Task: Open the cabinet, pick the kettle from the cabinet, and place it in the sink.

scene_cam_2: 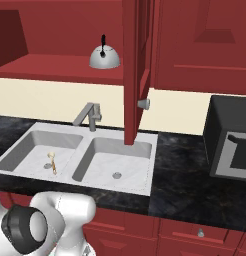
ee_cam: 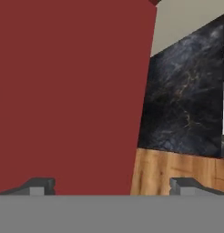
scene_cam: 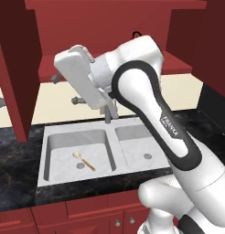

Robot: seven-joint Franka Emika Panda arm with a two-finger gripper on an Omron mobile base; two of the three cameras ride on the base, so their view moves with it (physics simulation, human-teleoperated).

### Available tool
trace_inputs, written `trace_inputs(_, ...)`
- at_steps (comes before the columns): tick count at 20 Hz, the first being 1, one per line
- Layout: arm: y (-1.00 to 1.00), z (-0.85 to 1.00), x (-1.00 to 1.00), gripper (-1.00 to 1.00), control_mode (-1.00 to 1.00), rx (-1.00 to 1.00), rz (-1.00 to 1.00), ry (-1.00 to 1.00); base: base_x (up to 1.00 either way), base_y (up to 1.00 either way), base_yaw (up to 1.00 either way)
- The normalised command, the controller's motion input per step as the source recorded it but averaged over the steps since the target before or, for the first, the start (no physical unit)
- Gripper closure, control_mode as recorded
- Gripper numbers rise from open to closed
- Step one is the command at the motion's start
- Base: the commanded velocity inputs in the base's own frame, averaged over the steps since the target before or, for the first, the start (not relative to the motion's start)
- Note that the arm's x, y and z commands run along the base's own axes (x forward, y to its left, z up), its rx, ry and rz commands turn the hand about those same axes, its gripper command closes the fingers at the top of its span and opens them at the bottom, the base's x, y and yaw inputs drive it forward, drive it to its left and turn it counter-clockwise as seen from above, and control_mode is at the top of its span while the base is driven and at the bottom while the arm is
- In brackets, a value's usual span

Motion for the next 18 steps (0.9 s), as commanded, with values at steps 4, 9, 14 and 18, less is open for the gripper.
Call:
trace_inputs(4,-0.70,0.00,-0.18,-1.00,-1.00,0.00,-0.03,-0.11,0.00,0.00,0.00)
trace_inputs(9,-0.68,0.00,-0.15,-1.00,-1.00,0.00,-0.04,-0.08,0.00,0.00,0.00)
trace_inputs(14,-0.63,0.01,-0.02,-1.00,-1.00,-0.02,-0.06,0.00,0.00,0.00,0.00)
trace_inputs(18,-0.58,0.02,0.00,-1.00,-1.00,-0.04,-0.06,0.00,0.00,0.00,0.00)
